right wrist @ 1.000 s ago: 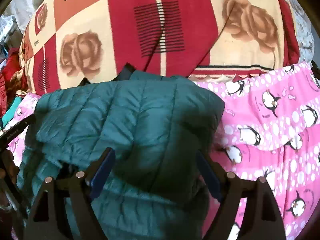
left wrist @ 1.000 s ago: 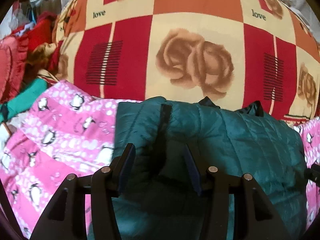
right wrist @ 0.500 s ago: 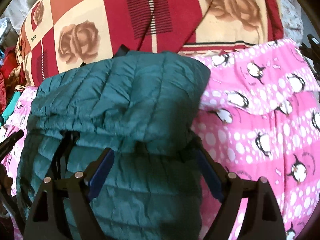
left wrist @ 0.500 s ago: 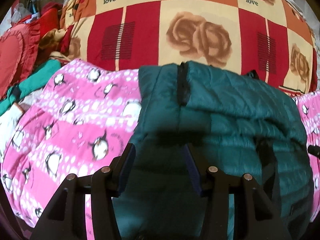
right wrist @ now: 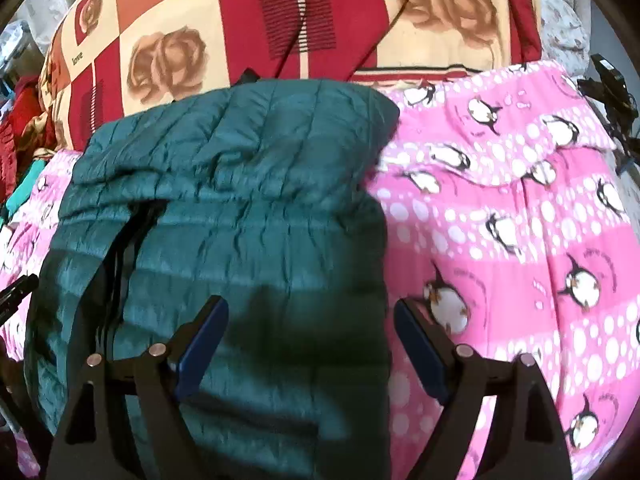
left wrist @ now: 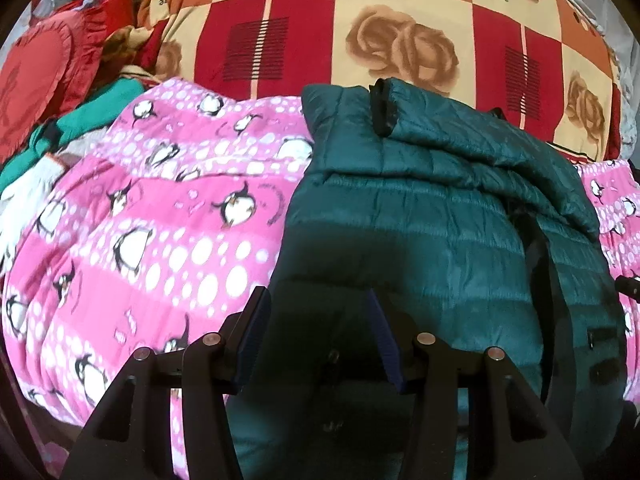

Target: Fold large clothes

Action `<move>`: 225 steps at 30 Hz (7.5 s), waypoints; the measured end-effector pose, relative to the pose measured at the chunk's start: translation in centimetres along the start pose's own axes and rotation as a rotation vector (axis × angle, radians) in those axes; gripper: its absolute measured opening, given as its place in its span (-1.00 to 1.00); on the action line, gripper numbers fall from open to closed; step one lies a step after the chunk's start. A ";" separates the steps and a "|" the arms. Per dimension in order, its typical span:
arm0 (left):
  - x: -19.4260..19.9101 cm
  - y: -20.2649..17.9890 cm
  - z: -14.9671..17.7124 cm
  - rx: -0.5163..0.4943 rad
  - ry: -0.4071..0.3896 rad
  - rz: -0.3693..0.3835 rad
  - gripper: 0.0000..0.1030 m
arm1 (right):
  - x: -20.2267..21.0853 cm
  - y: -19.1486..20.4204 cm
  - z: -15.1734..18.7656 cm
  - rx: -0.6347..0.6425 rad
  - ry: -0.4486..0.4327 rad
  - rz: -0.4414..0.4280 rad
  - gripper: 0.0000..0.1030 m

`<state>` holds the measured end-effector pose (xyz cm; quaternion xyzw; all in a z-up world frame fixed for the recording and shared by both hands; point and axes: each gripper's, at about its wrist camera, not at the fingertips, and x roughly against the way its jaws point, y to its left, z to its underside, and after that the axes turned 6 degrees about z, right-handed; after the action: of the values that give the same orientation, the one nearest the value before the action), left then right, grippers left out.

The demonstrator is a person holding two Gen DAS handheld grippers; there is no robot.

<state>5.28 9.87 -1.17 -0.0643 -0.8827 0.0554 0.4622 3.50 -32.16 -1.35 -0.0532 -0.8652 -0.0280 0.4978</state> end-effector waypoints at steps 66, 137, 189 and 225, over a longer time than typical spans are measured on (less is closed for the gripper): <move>2.6 6.1 12.7 0.073 0.282 0.245 -0.44 | 2.6 -0.1 17.2 0.088 0.275 -0.215 0.37; -7.4 0.2 -18.6 0.101 -0.136 0.009 -1.00 | -6.5 -1.1 -19.9 -0.092 -0.127 -0.079 -0.63; -8.5 -1.9 -17.7 0.090 -0.179 0.104 -0.31 | -8.5 15.0 -21.8 0.124 -0.218 -0.117 -0.72; -16.2 1.5 -19.6 0.146 -0.075 -0.021 -0.16 | -15.9 3.3 -24.1 -0.026 -0.127 0.006 0.26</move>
<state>30.63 9.41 -3.40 -0.0192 -0.8936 0.1172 0.4328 32.53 -32.33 -2.96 -0.0642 -0.8944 -0.0343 0.4413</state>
